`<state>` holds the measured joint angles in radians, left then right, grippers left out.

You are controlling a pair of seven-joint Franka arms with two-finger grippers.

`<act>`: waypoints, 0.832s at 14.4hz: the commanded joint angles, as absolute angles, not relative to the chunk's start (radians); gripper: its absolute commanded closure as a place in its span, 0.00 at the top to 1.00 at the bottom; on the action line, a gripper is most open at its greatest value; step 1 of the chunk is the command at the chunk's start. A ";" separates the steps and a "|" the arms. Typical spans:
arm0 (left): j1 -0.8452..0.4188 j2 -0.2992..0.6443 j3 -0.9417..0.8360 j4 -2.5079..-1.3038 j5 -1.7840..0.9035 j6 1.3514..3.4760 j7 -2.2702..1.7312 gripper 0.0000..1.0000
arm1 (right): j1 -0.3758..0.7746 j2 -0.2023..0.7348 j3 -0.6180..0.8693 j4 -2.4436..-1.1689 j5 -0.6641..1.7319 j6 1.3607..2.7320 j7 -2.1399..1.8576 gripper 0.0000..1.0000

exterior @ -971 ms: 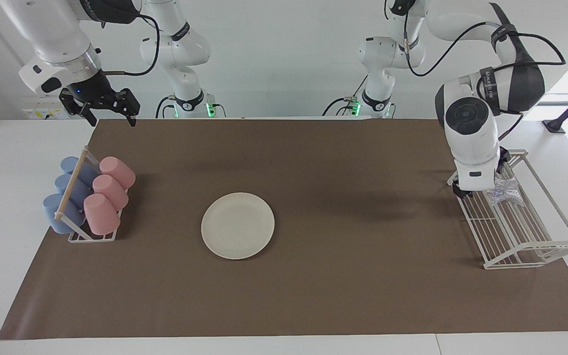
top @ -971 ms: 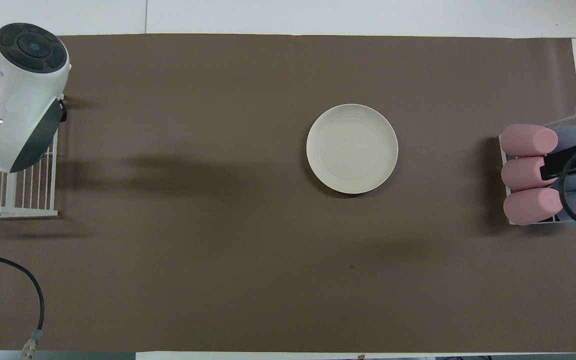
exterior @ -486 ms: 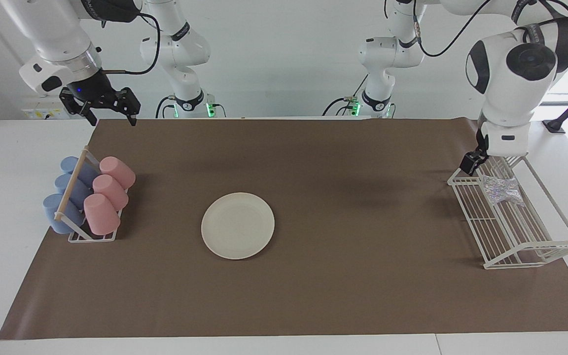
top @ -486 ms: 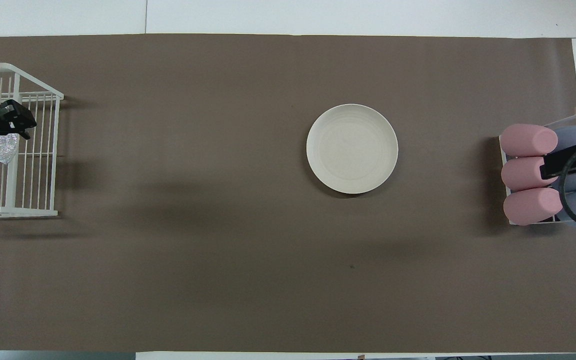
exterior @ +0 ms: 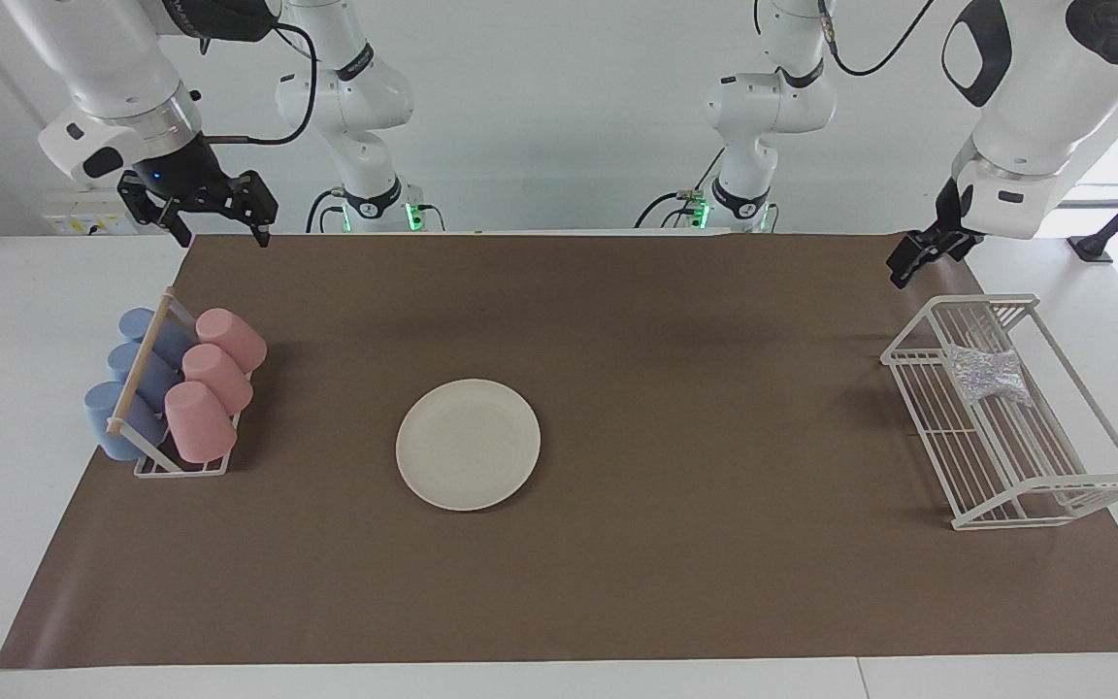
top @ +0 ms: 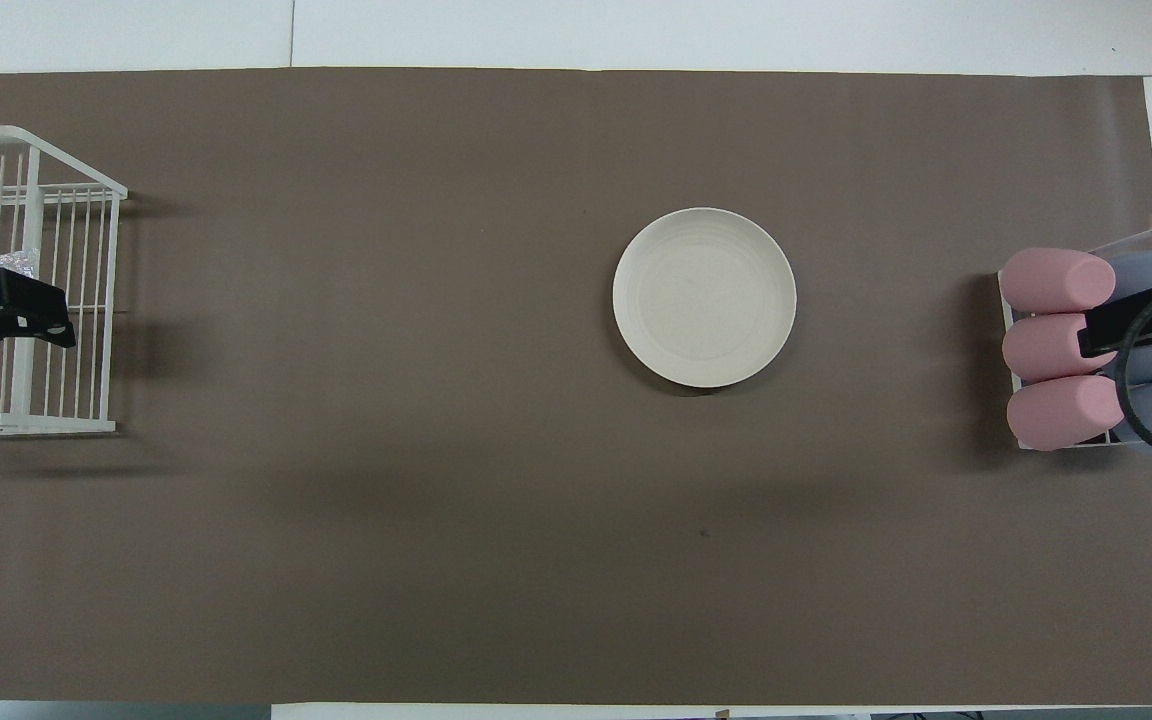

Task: Wipe plate with sponge

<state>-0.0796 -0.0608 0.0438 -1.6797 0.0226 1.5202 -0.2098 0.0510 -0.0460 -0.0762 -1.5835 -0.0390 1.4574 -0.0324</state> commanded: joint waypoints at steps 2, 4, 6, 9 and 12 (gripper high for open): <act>-0.072 -0.152 0.038 -1.819 -0.009 1.568 -0.135 1.00 | 0.049 -0.049 -0.071 -1.577 -0.046 1.453 -0.015 1.00; -0.084 -0.127 0.035 -1.789 -0.009 1.606 -0.146 1.00 | 0.049 -0.049 -0.071 -1.575 -0.044 1.453 -0.005 1.00; -0.092 -0.095 0.035 -1.760 -0.009 1.631 -0.152 1.00 | 0.049 -0.051 -0.071 -1.580 -0.044 1.451 -0.003 1.00; -0.104 -0.048 0.038 -1.677 -0.008 1.576 -0.150 1.00 | 0.048 -0.045 -0.043 -1.562 -0.046 1.447 0.023 1.00; -0.104 -0.046 0.037 -1.673 -0.037 1.546 -0.144 1.00 | 0.048 -0.046 -0.043 -1.568 -0.044 1.459 0.043 1.00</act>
<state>-0.0969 -0.0628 0.0285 -1.6998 -0.0045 1.5834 -0.1562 0.0514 -0.0460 -0.0496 -1.5780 -0.0390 1.4579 0.0144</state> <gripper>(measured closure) 0.000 0.000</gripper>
